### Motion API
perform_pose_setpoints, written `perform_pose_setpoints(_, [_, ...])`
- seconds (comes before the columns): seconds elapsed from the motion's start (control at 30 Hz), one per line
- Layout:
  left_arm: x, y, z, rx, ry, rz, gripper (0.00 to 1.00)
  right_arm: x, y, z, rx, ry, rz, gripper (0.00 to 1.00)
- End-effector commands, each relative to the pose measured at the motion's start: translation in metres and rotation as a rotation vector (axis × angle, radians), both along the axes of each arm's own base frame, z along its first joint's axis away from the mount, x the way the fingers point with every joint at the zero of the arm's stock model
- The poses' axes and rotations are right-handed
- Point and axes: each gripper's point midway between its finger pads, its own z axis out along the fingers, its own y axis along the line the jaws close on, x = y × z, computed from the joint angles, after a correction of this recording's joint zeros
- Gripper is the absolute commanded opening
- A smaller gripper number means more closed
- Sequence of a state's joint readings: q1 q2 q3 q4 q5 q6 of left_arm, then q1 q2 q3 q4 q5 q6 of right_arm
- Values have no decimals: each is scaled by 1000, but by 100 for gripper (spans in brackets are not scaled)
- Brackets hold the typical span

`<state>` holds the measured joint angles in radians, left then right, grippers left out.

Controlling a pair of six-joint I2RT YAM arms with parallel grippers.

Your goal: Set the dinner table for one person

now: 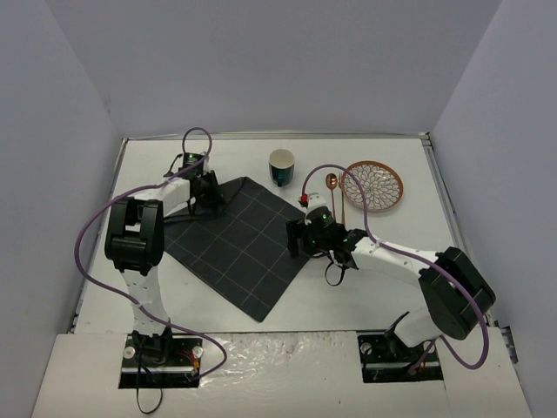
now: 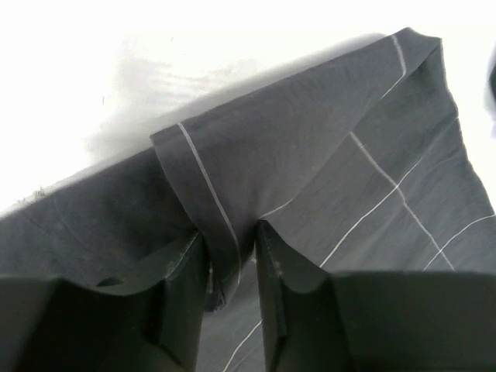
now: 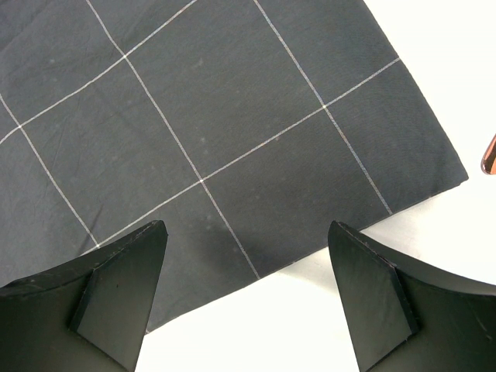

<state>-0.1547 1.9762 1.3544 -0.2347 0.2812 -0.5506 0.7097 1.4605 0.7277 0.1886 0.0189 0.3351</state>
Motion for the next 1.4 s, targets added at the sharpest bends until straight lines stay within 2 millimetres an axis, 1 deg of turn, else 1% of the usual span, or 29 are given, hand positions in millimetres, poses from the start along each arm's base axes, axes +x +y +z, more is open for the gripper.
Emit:
perform_pose_setpoints(0.0, [36,3,53,15,-151,-16,12,7,7,14,19,-47,11,82])
perform_pose_setpoints(0.03, [36,4,53,26,-156,-28,11,7,7,14,19,-47,11,82])
perform_pose_setpoints(0.07, [43,8,62,61,-179,-38,5,7,7,13,17,-47,11,82])
perform_pose_setpoints(0.1, [48,13,68,101,-196,-49,2,6,7,12,14,-44,11,82])
perform_pose_setpoints(0.17, [56,22,76,179,-224,-78,0,6,6,9,10,-40,11,82])
perform_pose_setpoints(0.23, [63,32,82,257,-239,-101,0,5,6,8,8,-37,11,82])
perform_pose_setpoints(0.33, [78,47,90,387,-276,-147,1,5,5,8,8,-35,9,82])
perform_pose_setpoints(0.37, [84,56,90,446,-283,-152,3,4,6,8,9,-34,12,82])
perform_pose_setpoints(0.4, [84,60,83,467,-263,-141,3,4,6,8,11,-33,12,82])
perform_pose_setpoints(0.43, [93,70,88,537,-278,-146,9,4,6,8,12,-32,11,82])
perform_pose_setpoints(0.47, [98,76,90,578,-284,-144,15,4,6,8,13,-30,11,82])
perform_pose_setpoints(0.57, [113,91,84,665,-277,-110,30,3,8,8,21,-23,14,82])
perform_pose_setpoints(0.63, [120,100,95,710,-288,-63,48,1,9,9,16,-22,20,83])
perform_pose_setpoints(0.67, [120,104,100,727,-289,-47,59,1,10,11,13,-26,21,83])
perform_pose_setpoints(0.73, [113,106,118,722,-305,-20,75,2,11,13,9,-34,23,84])
perform_pose_setpoints(0.8, [102,101,130,675,-318,0,91,4,11,13,-1,-38,23,85])
perform_pose_setpoints(0.83, [94,94,127,628,-308,-1,95,4,11,11,-8,-39,24,85])
perform_pose_setpoints(0.87, [83,90,118,591,-288,-7,95,6,13,11,-12,-41,25,85])
perform_pose_setpoints(0.93, [67,78,121,506,-297,14,96,11,17,9,-30,-44,29,85])
perform_pose_setpoints(0.97, [52,75,106,488,-263,11,96,14,22,12,-30,-55,35,85])
perform_pose_setpoints(1.0, [43,71,94,465,-243,14,96,14,24,9,-43,-54,41,85])
perform_pose_setpoints(1.1, [27,62,67,409,-189,37,93,21,37,7,-65,-70,58,84])
perform_pose_setpoints(1.17, [12,60,43,395,-125,53,91,25,45,4,-80,-73,69,84])
perform_pose_setpoints(1.23, [0,60,26,389,-80,69,89,27,52,0,-98,-81,76,84])
perform_pose_setpoints(1.37, [-26,65,-3,393,18,95,89,25,63,-18,-131,-60,96,84])
